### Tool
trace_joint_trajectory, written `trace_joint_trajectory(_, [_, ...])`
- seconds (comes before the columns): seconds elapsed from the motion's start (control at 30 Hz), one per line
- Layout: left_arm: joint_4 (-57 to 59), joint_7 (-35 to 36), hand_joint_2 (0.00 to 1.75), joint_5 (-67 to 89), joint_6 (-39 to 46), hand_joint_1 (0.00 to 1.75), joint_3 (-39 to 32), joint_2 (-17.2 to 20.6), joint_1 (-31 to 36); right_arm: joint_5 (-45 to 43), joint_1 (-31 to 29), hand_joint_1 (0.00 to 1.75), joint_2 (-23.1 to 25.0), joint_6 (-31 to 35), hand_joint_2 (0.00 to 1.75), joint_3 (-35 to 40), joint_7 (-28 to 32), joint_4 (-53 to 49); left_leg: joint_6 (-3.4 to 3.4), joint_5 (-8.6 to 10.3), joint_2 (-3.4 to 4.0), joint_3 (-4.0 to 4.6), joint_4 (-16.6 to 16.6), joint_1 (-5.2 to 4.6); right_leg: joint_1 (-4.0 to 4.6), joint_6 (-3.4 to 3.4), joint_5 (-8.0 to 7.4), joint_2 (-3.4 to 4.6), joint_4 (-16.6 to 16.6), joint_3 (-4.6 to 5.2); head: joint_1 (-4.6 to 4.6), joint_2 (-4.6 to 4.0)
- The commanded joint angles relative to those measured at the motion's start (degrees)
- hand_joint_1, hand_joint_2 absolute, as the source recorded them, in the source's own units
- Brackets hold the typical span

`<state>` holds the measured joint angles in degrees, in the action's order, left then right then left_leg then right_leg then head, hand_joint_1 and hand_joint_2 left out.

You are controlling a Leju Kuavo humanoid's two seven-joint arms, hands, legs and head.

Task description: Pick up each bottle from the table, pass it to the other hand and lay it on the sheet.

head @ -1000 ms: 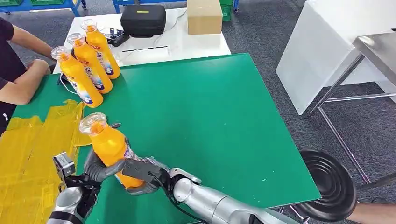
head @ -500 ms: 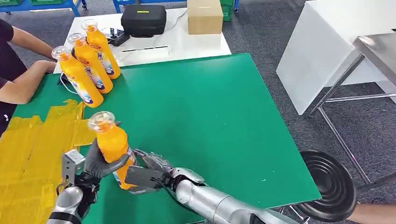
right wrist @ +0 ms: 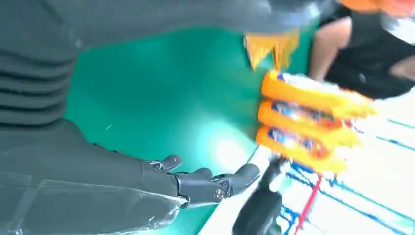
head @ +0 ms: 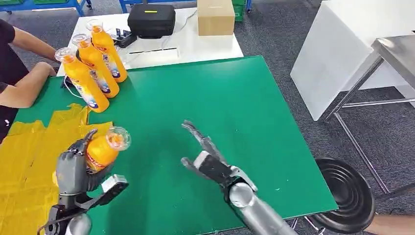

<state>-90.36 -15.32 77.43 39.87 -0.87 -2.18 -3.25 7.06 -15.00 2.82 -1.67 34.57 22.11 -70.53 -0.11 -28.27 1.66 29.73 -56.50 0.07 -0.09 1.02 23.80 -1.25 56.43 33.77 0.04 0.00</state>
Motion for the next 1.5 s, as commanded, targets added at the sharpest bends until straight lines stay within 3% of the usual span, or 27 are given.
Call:
trace_joint_trajectory(0.03, [7.9, 9.8, 1.75, 10.4, 0.1, 1.75, 3.5, -5.1, 10.2, 1.7, 9.7, 0.00, -8.4, -3.5, 0.00, -10.9, 3.2, -11.9, 0.14, 0.09, -1.27, -0.11, -0.1, 0.13, 0.08, 0.20, 0.08, -0.83, -0.2, -0.58, 0.00, 0.00])
trace_joint_trajectory(0.07, [8.1, 11.5, 1.75, 10.3, 0.1, 1.75, 4.1, -3.4, 10.0, 2.7, 9.1, 0.00, -7.0, -3.9, 0.00, -10.8, 2.5, -11.4, 0.03, 0.09, -0.66, 0.03, 0.0, -0.02, -0.03, 0.06, 0.02, -0.45, 0.0, -0.18, -0.02, 0.00])
trace_joint_trajectory(0.1, [7.9, 11.9, 1.75, 10.3, 0.1, 1.75, 4.2, -2.9, 9.9, 3.0, 8.8, 0.00, -6.6, -4.0, 0.00, -10.7, 2.3, -11.2, 0.04, 0.09, -0.87, -0.04, -0.1, 0.05, 0.02, 0.09, 0.02, -0.49, -0.1, -0.33, 0.00, 0.00])
trace_joint_trajectory(0.13, [7.2, 11.7, 1.75, 9.9, 0.1, 1.75, 3.7, -1.8, 9.0, 3.5, 7.8, 0.00, -5.5, -3.9, 0.00, -9.9, 1.6, -10.6, 0.00, 0.04, -0.15, 0.00, 0.0, -0.09, -0.17, 0.08, -0.09, -0.02, 0.0, -0.06, -0.02, 0.00])
trace_joint_trajectory(0.2, [6.8, 11.5, 1.75, 9.6, 0.1, 1.75, 3.2, -0.3, 7.8, 3.7, 6.4, 0.00, -4.3, -3.8, 0.00, -8.9, 0.9, -9.5, -0.03, -0.01, 0.18, -0.04, 0.0, -0.05, -0.14, 0.09, -0.14, 0.23, 0.0, -0.09, -0.04, 0.00])
trace_joint_trajectory(0.4, [9.8, 12.2, 1.75, 12.6, 0.1, 1.75, 1.5, 3.3, 5.8, 2.8, 2.1, 0.00, -3.2, -1.6, 0.00, -4.5, -1.0, -6.5, -0.05, -0.02, 0.29, -0.25, 0.1, 0.13, 0.02, 0.09, -0.14, 0.48, 0.0, -0.14, -0.02, 0.00])
trace_joint_trajectory(0.5, [17.2, 17.3, 1.75, 12.6, 0.1, 1.75, 5.6, 7.9, 8.0, 1.8, 1.9, 0.00, -3.7, -1.2, 0.00, -3.9, -1.0, -6.3, -0.02, 0.06, 0.09, -0.17, 0.1, 0.11, 0.01, 0.12, -0.13, 0.21, 0.0, -0.13, -0.02, 0.02])
trace_joint_trajectory(0.57, [23.2, 27.5, 1.75, 12.6, 0.1, 1.75, 15.0, 14.7, 11.0, 1.8, 1.5, 0.00, -3.8, -1.3, 0.00, -3.7, -1.0, -6.1, -0.02, 0.09, 0.00, -0.19, 0.1, 0.08, -0.01, 0.12, -0.12, 0.15, 0.0, -0.16, -0.02, 0.02])
trace_joint_trajectory(0.67, [29.0, 31.8, 1.75, 12.6, -0.2, 1.75, 19.3, 16.8, 13.3, 1.8, 0.9, 0.00, -3.8, -1.5, 0.00, -3.5, -1.1, -5.7, -0.04, 0.09, 0.04, -0.12, 0.1, 0.12, 0.03, 0.10, -0.13, 0.17, 0.0, -0.11, -0.02, 0.02])
trace_joint_trajectory(0.7, [31.1, 36.8, 1.75, 12.6, -1.3, 1.75, 24.7, 19.3, 14.9, 1.9, 0.7, 0.00, -3.8, -1.6, 0.00, -3.3, -1.1, -5.5, -0.05, 0.10, -0.04, -0.21, 0.1, 0.13, 0.03, 0.10, -0.13, 0.14, 0.0, -0.20, -0.02, 0.00])
trace_joint_trajectory(0.77, [37.2, 34.2, 1.75, 12.6, -2.5, 1.75, 21.7, 17.7, 15.7, 1.8, 0.1, 0.00, -3.5, -1.9, 0.00, -3.0, -1.1, -4.9, -0.05, 0.11, -0.17, -0.19, 0.1, 0.12, 0.03, 0.09, -0.10, 0.05, 0.0, -0.21, -0.02, 0.00])
trace_joint_trajectory(0.87, [42.0, 36.0, 1.75, 12.6, -1.5, 1.75, 22.6, 19.3, 16.9, 1.9, -0.4, 0.00, -3.3, -2.1, 0.00, -2.5, -1.1, -4.5, 0.00, 0.10, 0.13, -0.21, 0.1, 0.09, 0.01, 0.10, -0.14, 0.26, 0.0, -0.18, -0.04, 0.00])
trace_joint_trajectory(1.2, [46.6, 37.5, 1.75, 12.6, -5.9, 1.75, 23.0, 20.9, 18.3, 1.8, -1.5, 0.00, -3.0, -2.5, 0.00, -1.8, -1.3, -3.6, 0.00, 0.10, 0.15, -0.15, 0.1, 0.09, 0.00, 0.10, -0.15, 0.25, 0.0, -0.12, -0.04, 0.00])
trace_joint_trajectory(1.23, [46.6, 37.5, 1.75, 12.6, -5.9, 1.66, 23.0, 20.9, 18.3, 1.8, -1.5, 0.00, -3.0, -2.5, 0.00, -1.8, -1.3, -3.6, -0.01, 0.10, 0.16, -0.22, 0.1, 0.12, 0.03, 0.09, -0.17, 0.34, 0.0, -0.19, -0.02, 0.00])
trace_joint_trajectory(1.27, [47.1, 39.1, 1.75, 12.6, -6.5, 0.00, 24.7, 21.5, 18.9, 1.8, -1.6, 0.00, -2.8, -2.5, 0.00, -1.6, -1.4, -3.3, 0.01, 0.10, 0.15, -0.21, 0.1, 0.09, -0.01, 0.10, -0.15, 0.26, 0.0, -0.21, -0.02, 0.00])
trace_joint_trajectory(1.5, [47.4, 33.6, 1.75, 12.6, -6.9, 0.00, 18.6, 19.6, 18.5, 1.9, -1.8, 0.00, -2.5, -2.5, 0.00, -1.6, -1.5, -2.8, 0.01, 0.12, 0.16, -0.42, 0.1, 0.11, 0.00, 0.10, -0.18, 0.31, 0.0, -0.52, -0.02, 0.00])
